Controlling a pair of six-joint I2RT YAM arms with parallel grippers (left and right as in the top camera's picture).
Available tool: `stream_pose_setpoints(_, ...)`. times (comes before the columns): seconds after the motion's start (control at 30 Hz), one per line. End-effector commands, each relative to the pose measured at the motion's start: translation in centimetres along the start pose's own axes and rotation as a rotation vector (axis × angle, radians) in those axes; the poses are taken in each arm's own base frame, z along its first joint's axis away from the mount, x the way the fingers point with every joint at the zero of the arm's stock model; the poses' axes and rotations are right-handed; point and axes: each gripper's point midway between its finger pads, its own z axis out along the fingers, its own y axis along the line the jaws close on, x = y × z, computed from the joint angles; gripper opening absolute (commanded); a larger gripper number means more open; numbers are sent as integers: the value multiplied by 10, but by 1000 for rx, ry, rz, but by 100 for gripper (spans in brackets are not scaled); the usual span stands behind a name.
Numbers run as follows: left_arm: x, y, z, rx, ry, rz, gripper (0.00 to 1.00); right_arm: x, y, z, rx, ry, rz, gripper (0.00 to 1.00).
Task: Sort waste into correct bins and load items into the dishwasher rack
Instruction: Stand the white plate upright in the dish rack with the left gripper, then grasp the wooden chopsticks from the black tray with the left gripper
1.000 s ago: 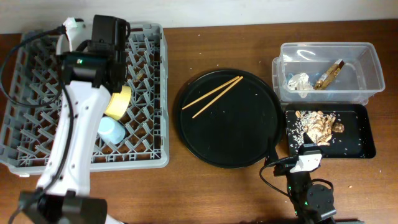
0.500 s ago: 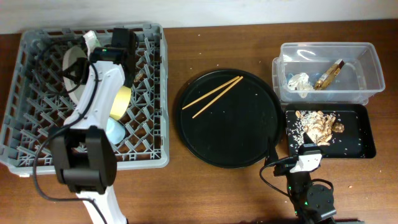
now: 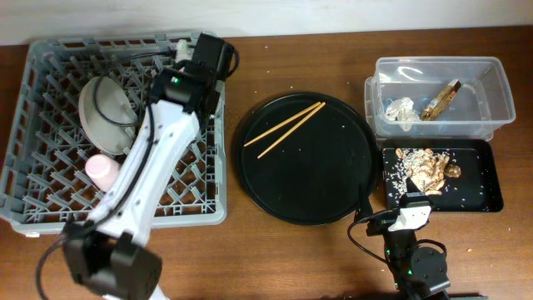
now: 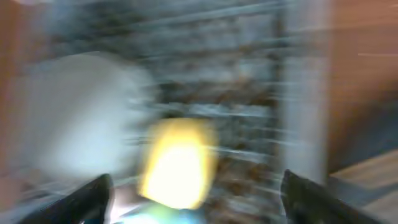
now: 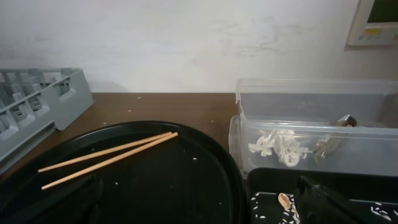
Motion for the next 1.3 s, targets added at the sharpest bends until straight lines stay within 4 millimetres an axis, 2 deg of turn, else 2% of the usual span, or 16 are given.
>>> stream_pose_setpoints(0.0,19,-124,-25,565,67,133,73,3,-1,0,5,2,7,98)
stream_pose_setpoints(0.1,30,-159,-2,571,51,281,71,3,-1,0,5,1,7,98)
stream_pose_setpoints(0.2,55,-211,39,595,46,540,70,3,-1,0,5,2,7,99)
stream_pose_setpoints(0.33,69,-236,86,553,57,583,70,3,-1,0,5,2,7,99)
stream_pose_setpoints(0.47,96,-257,114,607,122,595,63,3,-1,0,5,2,7,98)
stream_pose_setpoints(0.57,112,-267,124,647,166,601,51,3,-1,0,5,2,7,99)
stream_pose_setpoints(0.6,117,-267,128,646,179,603,43,3,-1,0,5,2,7,98)
stream_pose_setpoints(0.73,124,-265,125,648,217,613,0,3,-1,0,5,2,7,98)
stream_pose_setpoints(0.87,118,-254,105,641,276,607,0,3,-1,0,5,1,7,98)
stream_pose_setpoints(0.93,101,-249,82,660,279,599,0,3,-1,0,5,2,7,98)
stream_pose_setpoints(1.03,64,-224,38,652,266,519,0,3,-1,0,5,2,7,98)
stream_pose_setpoints(1.1,38,-186,12,586,275,379,0,3,-1,0,5,2,7,98)
stream_pose_setpoints(1.13,30,-164,9,520,285,301,0,3,-1,0,5,2,7,98)
stream_pose_setpoints(1.17,24,-143,9,447,291,232,0,3,-1,0,5,2,7,98)
stream_pose_setpoints(1.2,17,-108,15,327,291,139,0,3,-1,0,5,2,7,98)
stream_pose_setpoints(1.27,10,-68,29,209,295,37,0,3,-1,0,5,2,7,98)
